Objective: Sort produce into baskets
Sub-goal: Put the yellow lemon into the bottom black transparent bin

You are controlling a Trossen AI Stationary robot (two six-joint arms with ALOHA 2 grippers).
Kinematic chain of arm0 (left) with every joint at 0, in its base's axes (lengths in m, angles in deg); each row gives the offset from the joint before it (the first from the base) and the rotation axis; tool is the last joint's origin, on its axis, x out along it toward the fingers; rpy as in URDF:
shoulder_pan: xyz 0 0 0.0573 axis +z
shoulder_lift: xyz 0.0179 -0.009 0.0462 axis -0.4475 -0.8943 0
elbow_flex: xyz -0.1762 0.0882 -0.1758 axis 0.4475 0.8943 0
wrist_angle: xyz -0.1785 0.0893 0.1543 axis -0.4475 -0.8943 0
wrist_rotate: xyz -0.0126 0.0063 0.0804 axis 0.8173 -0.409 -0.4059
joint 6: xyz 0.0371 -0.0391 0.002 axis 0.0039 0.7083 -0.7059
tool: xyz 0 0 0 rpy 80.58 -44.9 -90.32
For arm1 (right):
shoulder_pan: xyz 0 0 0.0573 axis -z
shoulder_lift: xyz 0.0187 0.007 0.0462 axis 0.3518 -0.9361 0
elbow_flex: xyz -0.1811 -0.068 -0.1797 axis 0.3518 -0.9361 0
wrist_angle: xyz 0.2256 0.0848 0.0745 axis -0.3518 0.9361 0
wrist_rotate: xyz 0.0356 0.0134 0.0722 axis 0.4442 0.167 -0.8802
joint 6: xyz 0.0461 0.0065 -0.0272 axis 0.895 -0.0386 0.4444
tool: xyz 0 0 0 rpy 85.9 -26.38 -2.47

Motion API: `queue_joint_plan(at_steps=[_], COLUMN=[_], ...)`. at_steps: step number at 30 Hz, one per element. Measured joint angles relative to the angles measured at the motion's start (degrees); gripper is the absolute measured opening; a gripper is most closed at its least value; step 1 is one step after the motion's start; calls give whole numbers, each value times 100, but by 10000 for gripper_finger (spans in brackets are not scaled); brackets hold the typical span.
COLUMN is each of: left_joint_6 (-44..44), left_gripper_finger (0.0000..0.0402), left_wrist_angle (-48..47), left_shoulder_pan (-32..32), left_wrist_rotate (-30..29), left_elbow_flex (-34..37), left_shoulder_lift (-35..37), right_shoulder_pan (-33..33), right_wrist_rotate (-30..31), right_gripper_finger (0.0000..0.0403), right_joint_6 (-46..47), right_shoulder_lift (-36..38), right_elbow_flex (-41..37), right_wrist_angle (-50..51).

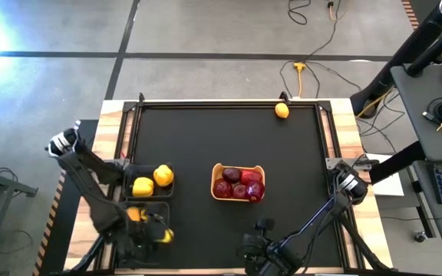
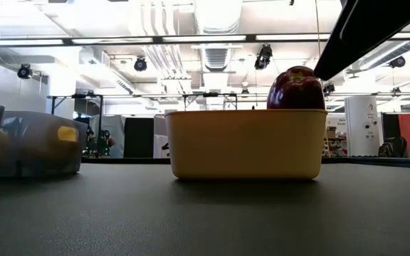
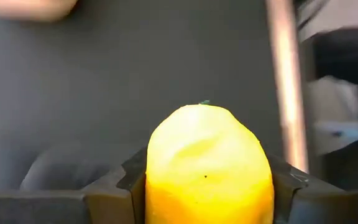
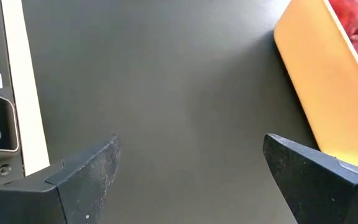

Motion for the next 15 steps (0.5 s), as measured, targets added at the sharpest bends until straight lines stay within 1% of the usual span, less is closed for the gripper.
queue_joint_plan(at_steps=[2, 6, 11, 15], left_joint_6=[658, 1437, 1862, 1904], left_gripper_finger=[178, 182, 186, 209], left_wrist_angle=[-519, -750, -701, -687], left_shoulder_pan=[-188, -342, -295, -273], left_wrist_rotate=[-8, -30, -158, -161], left_elbow_flex=[107, 475, 942, 1036], left_shoulder_lift=[114, 106, -170, -267], right_shoulder_pan=[4, 65, 145, 173], right_wrist_rotate=[51, 164, 135, 112], right_gripper_finger=[386, 386, 386, 386], right_joint_6=[-2, -4, 6, 229], right_shoulder_lift=[0, 2, 10, 33], right_elbow_flex=[0, 1, 240, 714], right_wrist_angle=[1, 8, 334, 1259])
